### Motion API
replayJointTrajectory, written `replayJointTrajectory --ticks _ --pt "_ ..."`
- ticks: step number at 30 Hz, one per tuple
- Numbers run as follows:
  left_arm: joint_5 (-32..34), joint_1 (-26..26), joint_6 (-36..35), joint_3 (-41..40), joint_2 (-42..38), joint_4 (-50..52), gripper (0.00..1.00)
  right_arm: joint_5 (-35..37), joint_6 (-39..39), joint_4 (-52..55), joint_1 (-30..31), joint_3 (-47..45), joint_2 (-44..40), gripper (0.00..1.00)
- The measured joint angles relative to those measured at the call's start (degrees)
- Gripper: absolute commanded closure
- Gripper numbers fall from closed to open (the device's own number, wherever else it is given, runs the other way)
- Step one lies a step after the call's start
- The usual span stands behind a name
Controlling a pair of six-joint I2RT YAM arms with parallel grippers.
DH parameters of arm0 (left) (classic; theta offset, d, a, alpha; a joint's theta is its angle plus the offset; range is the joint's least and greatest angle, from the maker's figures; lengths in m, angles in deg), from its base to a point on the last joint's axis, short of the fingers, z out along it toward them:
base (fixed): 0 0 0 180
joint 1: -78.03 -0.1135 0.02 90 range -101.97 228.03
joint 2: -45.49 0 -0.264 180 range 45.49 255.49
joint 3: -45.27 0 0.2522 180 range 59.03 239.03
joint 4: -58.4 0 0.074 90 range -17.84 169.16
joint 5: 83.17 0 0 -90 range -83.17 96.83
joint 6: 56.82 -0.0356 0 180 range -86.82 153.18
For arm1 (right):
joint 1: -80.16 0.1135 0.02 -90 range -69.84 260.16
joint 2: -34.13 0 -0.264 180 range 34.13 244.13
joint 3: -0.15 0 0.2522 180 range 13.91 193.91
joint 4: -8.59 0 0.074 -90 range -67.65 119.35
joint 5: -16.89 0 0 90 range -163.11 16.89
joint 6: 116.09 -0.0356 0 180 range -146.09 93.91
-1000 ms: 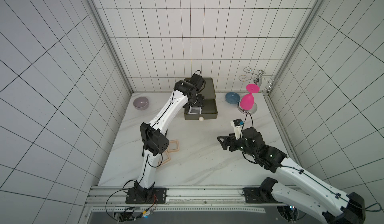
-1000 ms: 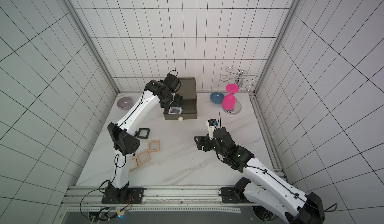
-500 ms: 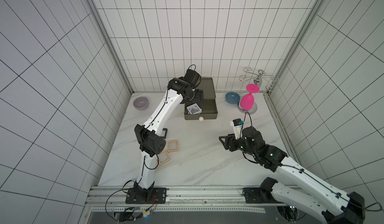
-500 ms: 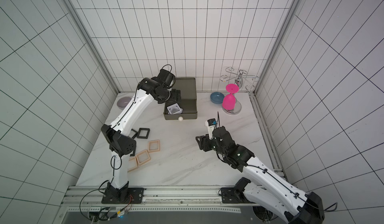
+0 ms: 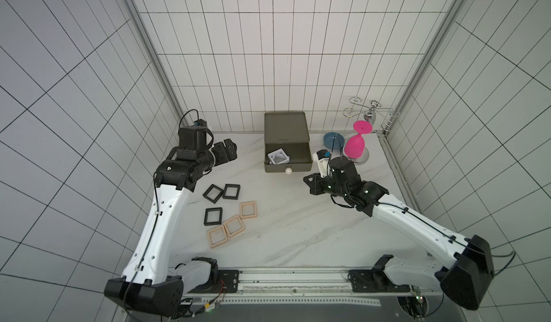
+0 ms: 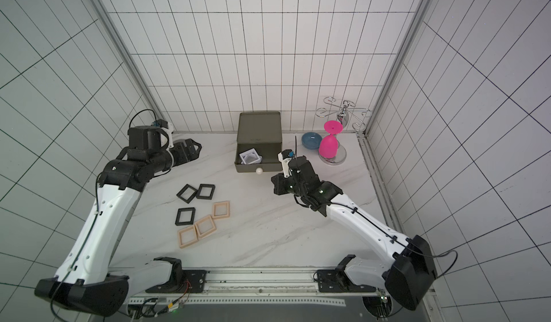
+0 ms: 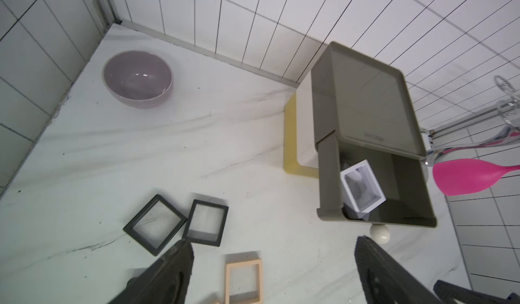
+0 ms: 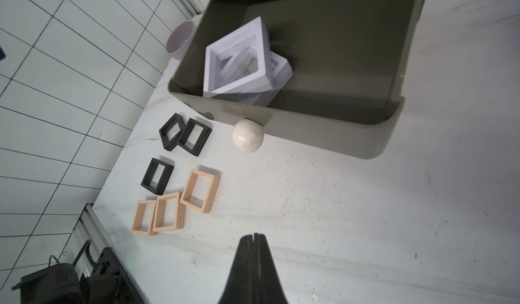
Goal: Place the brooch boxes into the drawer by color
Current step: Close the drawer in the storage box.
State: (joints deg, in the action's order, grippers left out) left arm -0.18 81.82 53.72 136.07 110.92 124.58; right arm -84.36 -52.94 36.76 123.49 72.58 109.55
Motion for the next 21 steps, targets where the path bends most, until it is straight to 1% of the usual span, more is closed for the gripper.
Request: replayJointTrajectory --ticks 5,8,13,21 --pt "-1.4 -4.4 -2.4 -9.7 -2.8 -4.7 0.05 -0.9 1.4 0.0 -3.1 2.6 5.9 1.0" --pt "-2.6 -5.4 -3.4 -13.4 -4.0 -7.3 0.05 -1.5 2.3 0.0 -4.8 5.6 8.3 1.0" --pt "-4.3 -5.4 -4.3 -14.7 -4.6 -9.9 0.05 -3.2 3.3 -0.1 -6.3 11.3 12.6 1.0" --pt "-5.1 -5.4 -5.2 -18.6 -8.8 -15.4 0.05 -5.7 4.1 0.0 -7.1 18.9 19.4 1.0"
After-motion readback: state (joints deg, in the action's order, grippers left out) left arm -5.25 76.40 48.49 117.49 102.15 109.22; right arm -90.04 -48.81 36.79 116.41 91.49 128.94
